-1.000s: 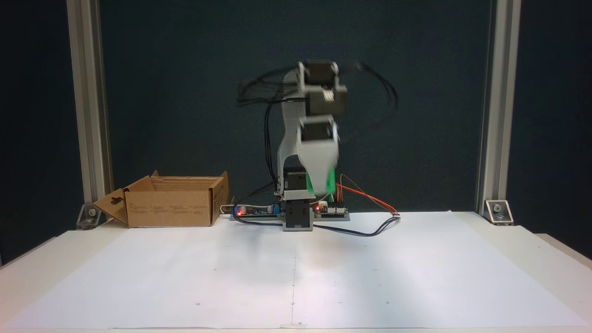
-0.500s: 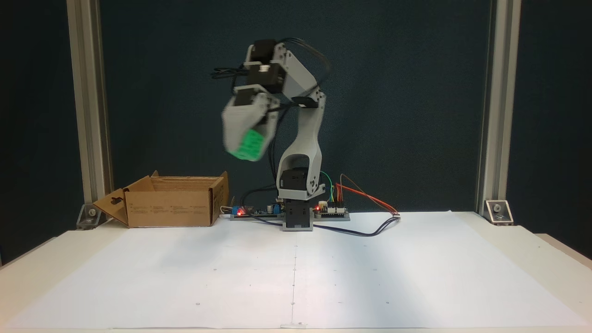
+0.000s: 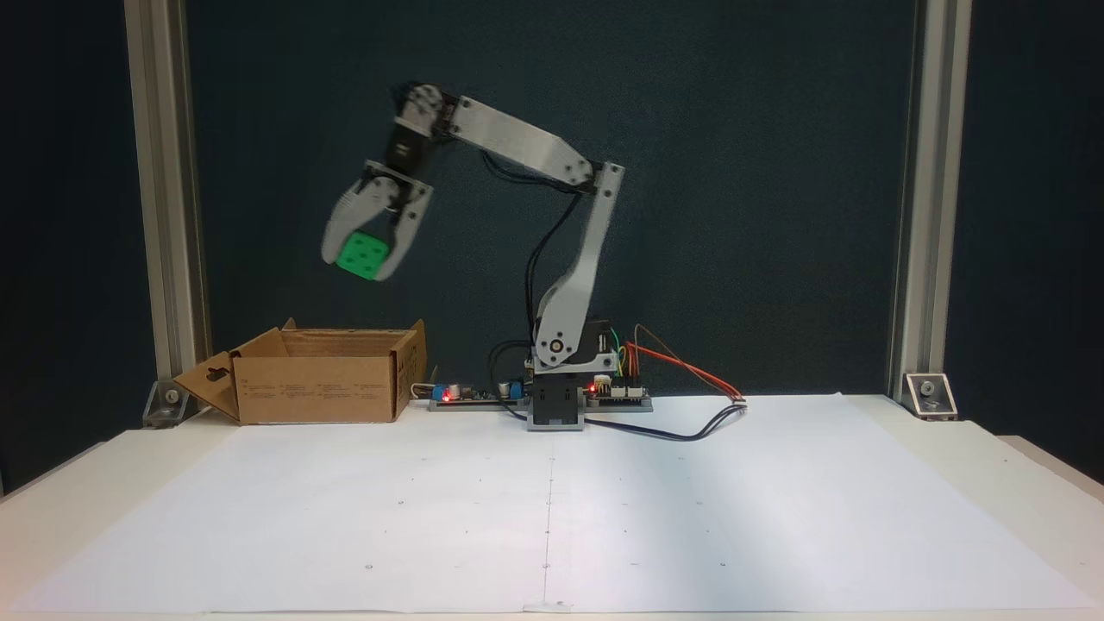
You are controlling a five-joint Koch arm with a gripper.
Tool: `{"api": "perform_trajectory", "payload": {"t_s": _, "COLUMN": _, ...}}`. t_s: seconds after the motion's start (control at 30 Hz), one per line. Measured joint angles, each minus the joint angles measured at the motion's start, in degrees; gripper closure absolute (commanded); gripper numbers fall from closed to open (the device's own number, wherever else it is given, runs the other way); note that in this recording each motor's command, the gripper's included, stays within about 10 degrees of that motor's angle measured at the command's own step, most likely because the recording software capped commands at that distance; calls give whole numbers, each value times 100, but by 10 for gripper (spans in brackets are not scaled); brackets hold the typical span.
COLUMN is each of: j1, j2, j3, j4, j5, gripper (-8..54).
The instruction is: Grasp a green dice and put it in the bin.
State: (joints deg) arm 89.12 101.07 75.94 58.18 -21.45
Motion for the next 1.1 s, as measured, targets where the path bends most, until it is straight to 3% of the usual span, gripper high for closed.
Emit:
{"api": "perform_trajectory", "payload": {"t_s": 0.53, "j1": 1705, "j2": -2927, "j3": -431, "j4": -1160, "j5": -809, "gripper": 341}}
{"api": "perform_trajectory", "payload": {"t_s": 0.67, "j1": 1846, "j2": -2997, "j3": -431, "j4": -1160, "j5": -809, "gripper": 135}}
{"api": "perform_trajectory", "payload": {"t_s": 0.7, "j1": 1846, "j2": -2997, "j3": -431, "j4": -1160, "j5": -809, "gripper": 112}}
{"api": "perform_trajectory", "payload": {"t_s": 0.9, "j1": 1846, "j2": -2944, "j3": -431, "j4": -1160, "j5": -809, "gripper": 105}}
{"api": "perform_trajectory", "payload": {"t_s": 1.1, "j1": 1063, "j2": -1846, "j3": -431, "j4": -1143, "j5": -105, "gripper": 27}}
